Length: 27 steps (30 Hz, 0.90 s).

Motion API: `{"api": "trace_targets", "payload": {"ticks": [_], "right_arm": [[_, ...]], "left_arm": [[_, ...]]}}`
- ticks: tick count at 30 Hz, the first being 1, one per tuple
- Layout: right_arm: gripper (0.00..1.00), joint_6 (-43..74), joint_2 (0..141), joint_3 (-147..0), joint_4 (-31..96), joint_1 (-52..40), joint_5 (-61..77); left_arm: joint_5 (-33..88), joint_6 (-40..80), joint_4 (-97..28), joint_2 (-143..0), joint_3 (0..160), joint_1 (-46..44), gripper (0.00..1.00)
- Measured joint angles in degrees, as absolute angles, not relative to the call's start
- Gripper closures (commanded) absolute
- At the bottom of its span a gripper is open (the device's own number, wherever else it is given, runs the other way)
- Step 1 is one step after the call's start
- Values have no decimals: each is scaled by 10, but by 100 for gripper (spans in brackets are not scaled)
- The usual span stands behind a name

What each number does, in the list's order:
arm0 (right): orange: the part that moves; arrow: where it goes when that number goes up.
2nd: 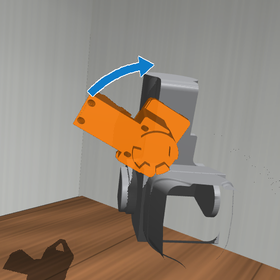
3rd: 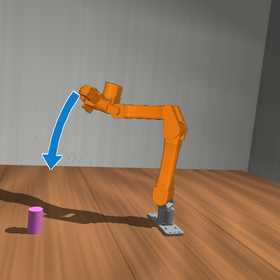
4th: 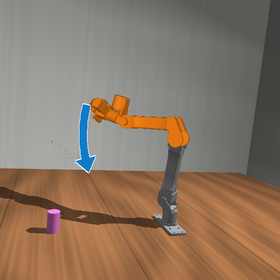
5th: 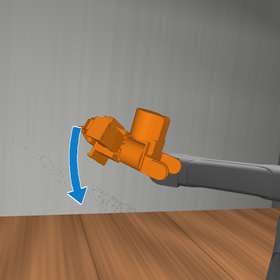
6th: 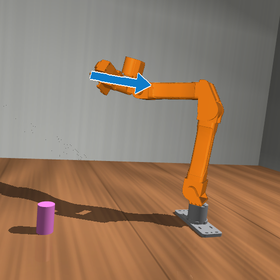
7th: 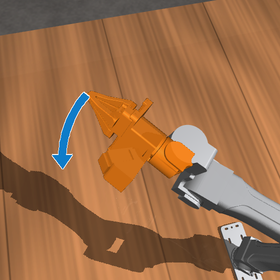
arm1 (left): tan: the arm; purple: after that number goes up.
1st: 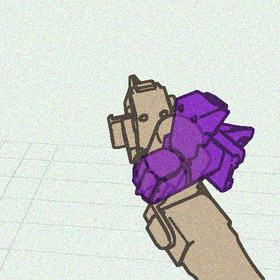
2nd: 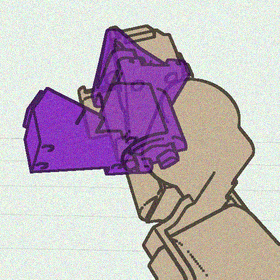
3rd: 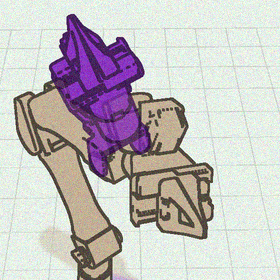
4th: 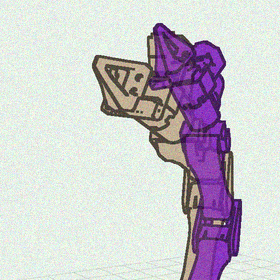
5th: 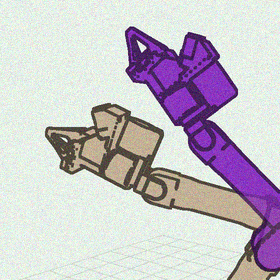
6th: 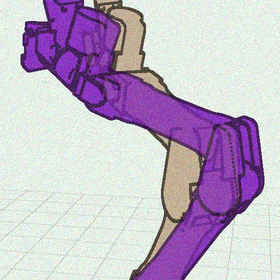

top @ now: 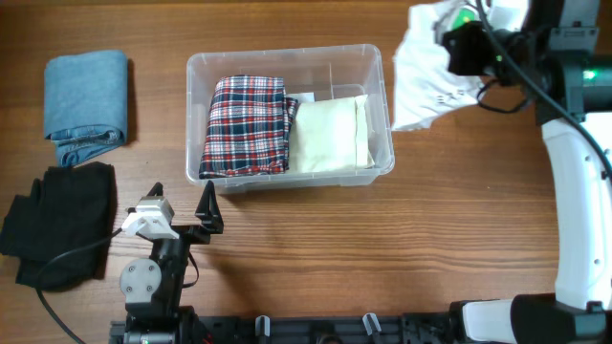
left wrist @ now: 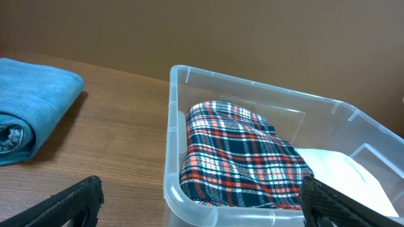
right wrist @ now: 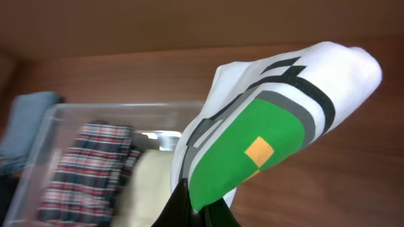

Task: Pack container
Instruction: 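Lower the white T-shirt into the container over the plaid cloth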

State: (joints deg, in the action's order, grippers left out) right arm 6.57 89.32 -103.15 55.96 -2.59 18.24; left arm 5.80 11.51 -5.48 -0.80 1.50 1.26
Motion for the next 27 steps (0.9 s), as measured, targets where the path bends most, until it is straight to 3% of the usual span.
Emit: {"api": "trace_targets", "payload": {"ticks": [11,17,27], "right_arm": [[96,235,904,-1039,424,-207,227],[96,272,966,-1039,349,-292,232],[96,317,1073,-1039,226,-353,236]], "left_arm": [[58,115,-55,-8,15,13,0],[58,115,-55,-8,15,13,0],[58,115,-55,-8,15,13,0]]}}
